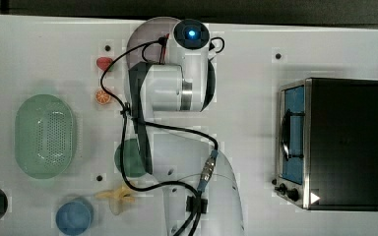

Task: Pick ketchup from plate and place it on table.

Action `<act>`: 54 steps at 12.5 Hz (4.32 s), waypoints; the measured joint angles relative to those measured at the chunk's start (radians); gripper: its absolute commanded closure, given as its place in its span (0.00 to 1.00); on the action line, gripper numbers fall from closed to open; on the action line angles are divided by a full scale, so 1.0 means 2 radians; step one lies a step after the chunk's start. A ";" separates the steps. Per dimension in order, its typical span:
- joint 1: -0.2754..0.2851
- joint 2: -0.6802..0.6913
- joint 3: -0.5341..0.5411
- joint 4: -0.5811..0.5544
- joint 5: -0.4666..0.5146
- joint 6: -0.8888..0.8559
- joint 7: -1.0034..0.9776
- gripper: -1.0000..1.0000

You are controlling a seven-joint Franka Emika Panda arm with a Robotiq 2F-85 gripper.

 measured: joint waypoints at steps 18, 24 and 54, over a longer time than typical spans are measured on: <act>0.010 0.110 -0.005 0.062 -0.062 0.181 -0.006 0.38; 0.009 0.098 -0.001 0.096 -0.059 0.094 0.000 0.38; -0.032 -0.145 -0.040 -0.282 -0.007 0.077 0.010 0.00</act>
